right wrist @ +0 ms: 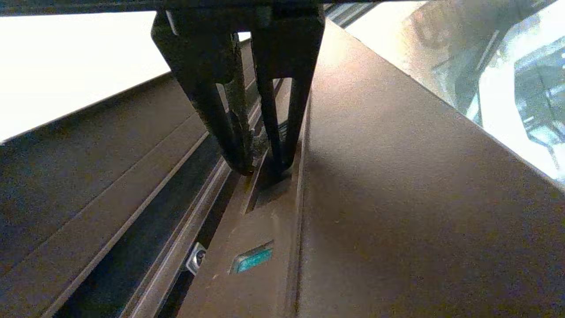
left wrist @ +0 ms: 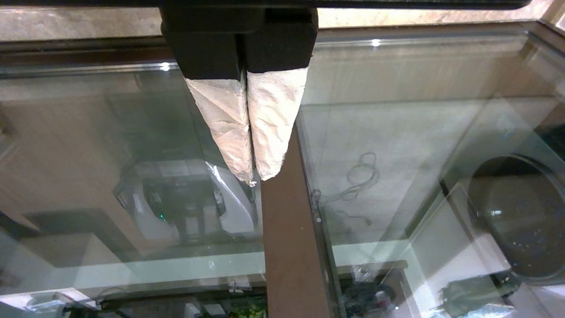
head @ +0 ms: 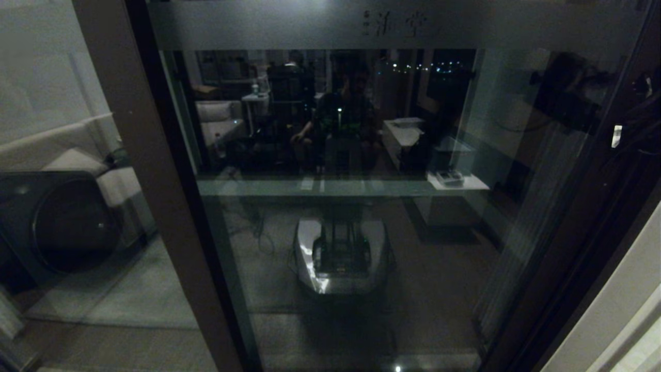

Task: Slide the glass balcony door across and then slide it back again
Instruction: Close the slid door

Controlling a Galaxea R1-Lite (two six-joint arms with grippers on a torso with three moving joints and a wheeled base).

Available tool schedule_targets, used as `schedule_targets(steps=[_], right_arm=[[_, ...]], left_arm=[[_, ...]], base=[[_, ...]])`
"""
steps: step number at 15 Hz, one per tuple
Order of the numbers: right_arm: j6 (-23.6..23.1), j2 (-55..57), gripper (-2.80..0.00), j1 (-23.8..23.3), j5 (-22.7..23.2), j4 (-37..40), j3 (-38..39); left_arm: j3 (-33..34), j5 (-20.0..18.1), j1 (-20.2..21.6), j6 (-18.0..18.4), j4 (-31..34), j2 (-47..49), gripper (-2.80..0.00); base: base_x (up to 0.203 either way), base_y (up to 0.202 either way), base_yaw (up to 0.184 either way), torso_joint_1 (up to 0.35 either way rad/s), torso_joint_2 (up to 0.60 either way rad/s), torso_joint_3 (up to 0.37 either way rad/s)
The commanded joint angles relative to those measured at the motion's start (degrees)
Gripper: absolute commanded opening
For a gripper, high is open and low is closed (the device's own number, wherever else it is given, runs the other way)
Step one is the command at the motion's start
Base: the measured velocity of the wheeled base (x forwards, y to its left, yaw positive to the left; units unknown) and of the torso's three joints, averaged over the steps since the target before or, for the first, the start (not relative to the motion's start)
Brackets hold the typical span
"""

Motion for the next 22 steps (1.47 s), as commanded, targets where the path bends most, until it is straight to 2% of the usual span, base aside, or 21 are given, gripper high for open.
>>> schedule_targets(steps=[1,22], right_arm=[[-0.1,0.7,-2.80,-0.3,-0.1,-0.4,0.0],[-0.3,1.0,-2.80,-1.3,-0.1,-2.1,-0.1]], left_arm=[[0.0,0.0,0.0,0.1,0.0,0.0,-2.80],[0.0,0.0,0.0,0.1,0.0,0.0,-2.80]], base=[[0.000,0.000,0.000,0.000,0.00,0.000],[0.000,0.000,0.000,0.000,0.00,0.000]])
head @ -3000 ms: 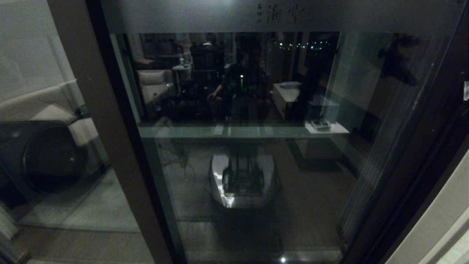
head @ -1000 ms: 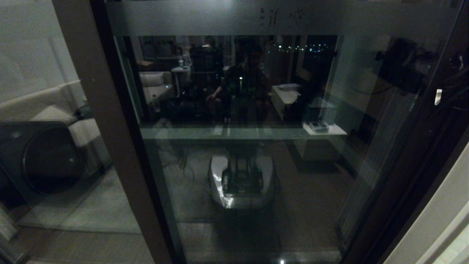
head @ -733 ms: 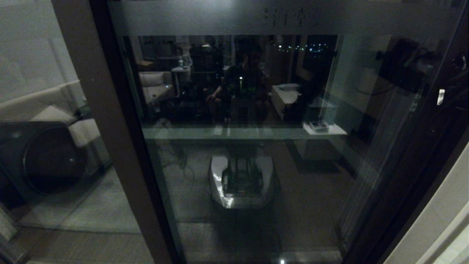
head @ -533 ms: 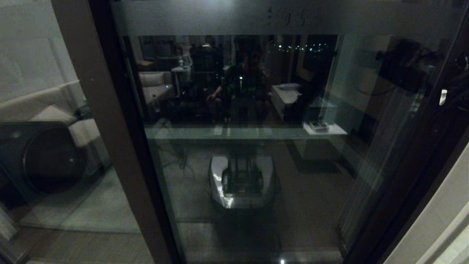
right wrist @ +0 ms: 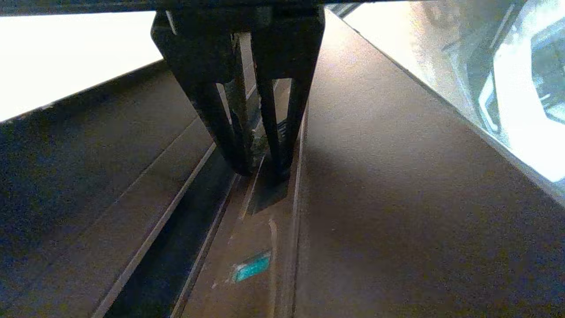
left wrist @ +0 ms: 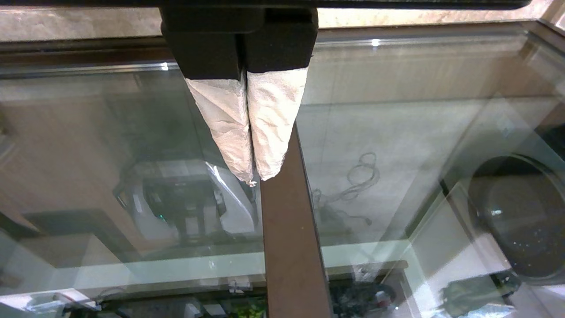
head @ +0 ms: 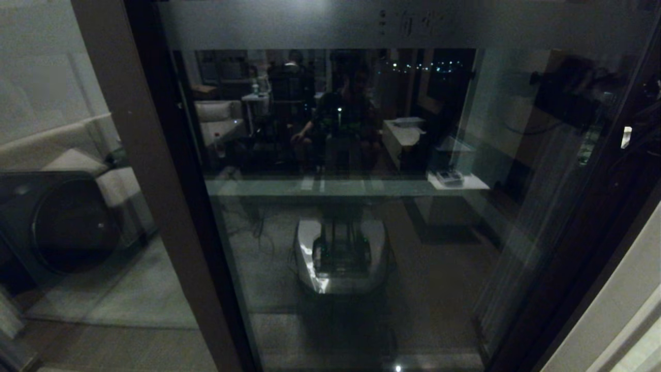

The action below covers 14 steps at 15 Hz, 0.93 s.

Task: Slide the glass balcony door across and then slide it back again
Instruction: Close the slid door

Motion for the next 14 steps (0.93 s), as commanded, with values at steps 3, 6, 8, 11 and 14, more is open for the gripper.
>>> schedule_targets(steps=[3,6,8,11,14], right_arm=[[-0.6,-2.3,-2.80,-0.6,0.1,0.7,1.2],[-0.8,-7.1,-2.80,-0.8,1.5,0.7,6.1],[-2.2,-11.3,-2.80,-0.8,3.4,0.7,10.5],[-3.4,-16.5,-2.80,-0.8,4.0,0.6,14.5],[-3.5,-21.4,-2.80,-0.8,4.1,0.6,17.5]], left_arm=[[0.0,0.0,0.0,0.1,0.0,0.0,-2.80],[0.0,0.0,0.0,0.0,0.0,0.0,-2.80],[0.0,0.0,0.0,0.0,0.0,0.0,-2.80],[-0.1,0.0,0.0,0.0,0.0,0.0,-2.80],[-0.1,0.0,0.0,0.0,0.0,0.0,-2.80]], base=[[0.000,0.000,0.000,0.000,0.00,0.000],[0.000,0.000,0.000,0.000,0.00,0.000],[0.000,0.000,0.000,0.000,0.00,0.000],[0.000,0.000,0.000,0.000,0.00,0.000],[0.000,0.000,0.000,0.000,0.00,0.000]])
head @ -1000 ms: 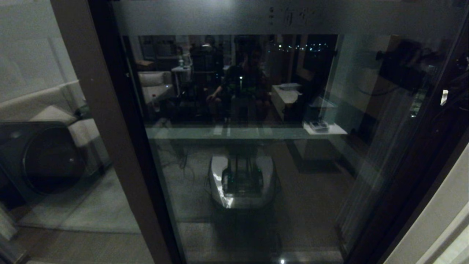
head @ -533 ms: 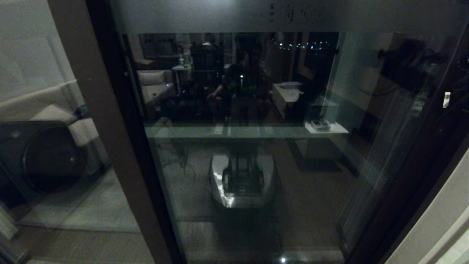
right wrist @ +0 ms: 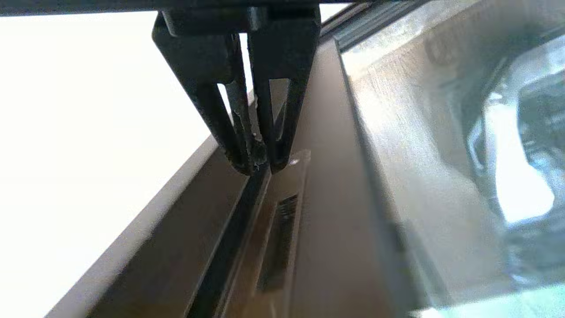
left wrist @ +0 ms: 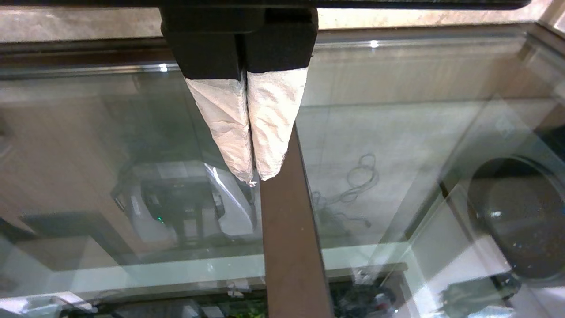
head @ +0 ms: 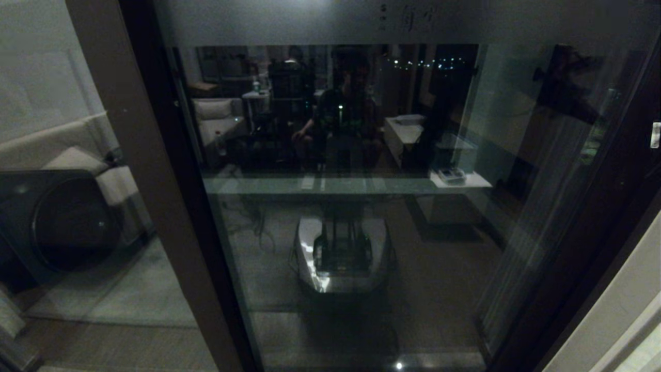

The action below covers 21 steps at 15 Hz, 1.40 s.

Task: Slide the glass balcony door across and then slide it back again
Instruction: Close the slid door, then open the slid door

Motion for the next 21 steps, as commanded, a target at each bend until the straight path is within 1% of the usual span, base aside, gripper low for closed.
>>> schedule_targets(steps=[1,3,7,8,9,14,15,18,19,21], right_arm=[[-0.2,-6.4,-2.80,0.0,-0.1,0.1,2.8],[-0.3,-8.1,-2.80,0.0,-0.1,0.0,3.9],[-0.5,-8.2,-2.80,-0.1,0.0,0.0,4.6],[-1.2,-8.2,-0.25,-0.1,0.0,-0.1,5.4],[-1.8,-8.3,0.00,-0.1,0.3,-0.1,5.7],[-2.0,-7.7,0.00,-2.0,8.3,-0.1,5.0],[-2.0,-7.7,0.00,-2.4,10.7,-0.1,4.6],[-1.6,-5.4,0.00,-5.1,22.5,-0.3,2.8],[-1.6,-4.1,0.00,-6.4,24.8,-0.3,1.6],[-1.6,-1.3,0.00,-7.7,26.1,-0.2,-0.9]], left_arm=[[0.0,0.0,0.0,0.1,0.1,0.0,-2.80],[0.0,0.0,0.0,0.1,0.0,0.0,-2.80],[-0.1,0.0,0.0,0.1,0.0,0.0,-2.80],[0.0,0.0,0.0,0.1,0.0,0.0,-2.80],[0.0,0.0,0.0,0.1,0.0,0.0,-2.80],[-0.1,0.0,0.0,0.1,0.0,0.0,-2.80],[0.0,0.0,0.0,0.1,0.0,0.0,-2.80],[0.0,0.0,0.0,0.1,0.0,0.0,-2.80],[-0.1,0.0,0.1,0.1,0.1,0.0,-2.80],[0.0,0.0,0.0,0.1,0.1,0.0,-2.80]], base=[[0.000,0.000,0.000,0.000,0.00,0.000],[0.000,0.000,0.000,0.000,0.00,0.000],[0.000,0.000,0.000,0.000,0.00,0.000],[0.000,0.000,0.000,0.000,0.00,0.000],[0.000,0.000,0.000,0.000,0.00,0.000],[0.000,0.000,0.000,0.000,0.00,0.000],[0.000,0.000,0.000,0.000,0.00,0.000],[0.000,0.000,0.000,0.000,0.00,0.000],[0.000,0.000,0.000,0.000,0.00,0.000],[0.000,0.000,0.000,0.000,0.00,0.000]])
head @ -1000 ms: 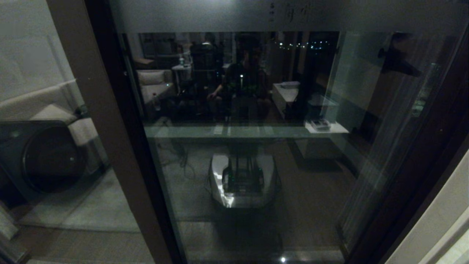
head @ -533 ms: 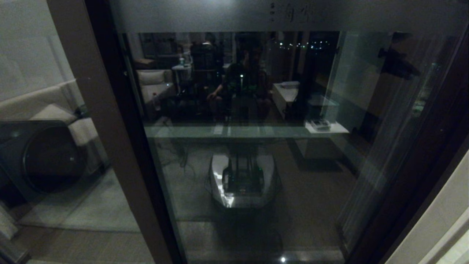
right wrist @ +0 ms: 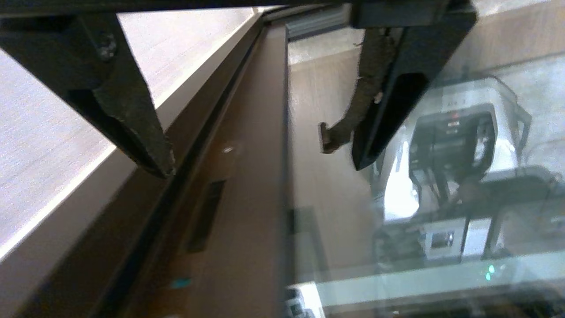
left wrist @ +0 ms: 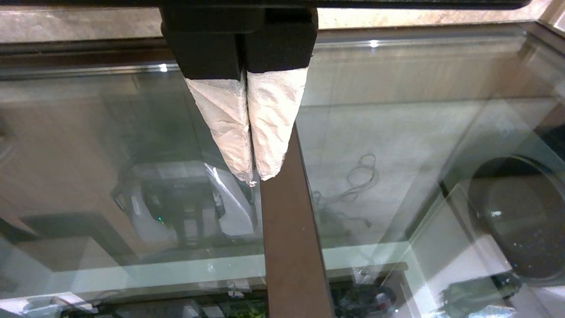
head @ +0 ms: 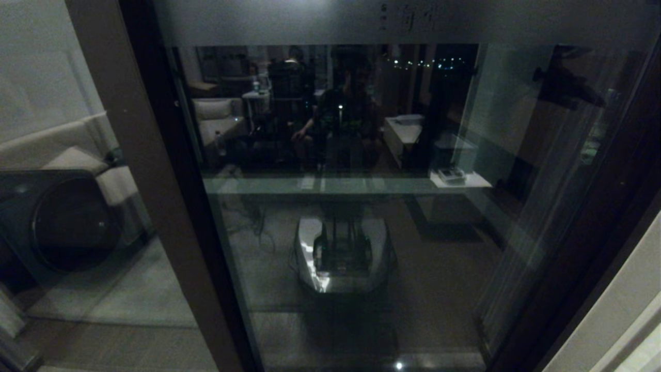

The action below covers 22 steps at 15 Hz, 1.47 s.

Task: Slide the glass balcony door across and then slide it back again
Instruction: Open the slid door

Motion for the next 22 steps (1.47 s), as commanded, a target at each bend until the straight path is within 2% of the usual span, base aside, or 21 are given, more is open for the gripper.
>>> schedule_targets(steps=[1,8,13,22], right_arm=[[-0.1,4.3,0.00,-1.4,1.5,0.1,-2.6],[-0.4,8.6,0.00,-1.8,3.0,0.1,-4.8],[-0.4,9.5,0.00,-1.5,5.7,0.1,-5.7],[0.0,11.3,0.00,0.2,5.8,0.1,-7.8]], left_arm=[[0.0,0.0,0.0,0.0,0.1,0.0,-2.80],[0.0,0.0,0.0,0.0,0.1,0.0,-2.80],[-0.1,0.0,0.0,0.0,0.1,0.0,-2.80],[0.0,0.0,0.0,0.0,0.1,0.0,-2.80]], base=[[0.000,0.000,0.000,0.000,0.00,0.000],[0.000,0.000,0.000,0.000,0.00,0.000],[0.000,0.000,0.000,0.000,0.00,0.000],[0.000,0.000,0.000,0.000,0.00,0.000]])
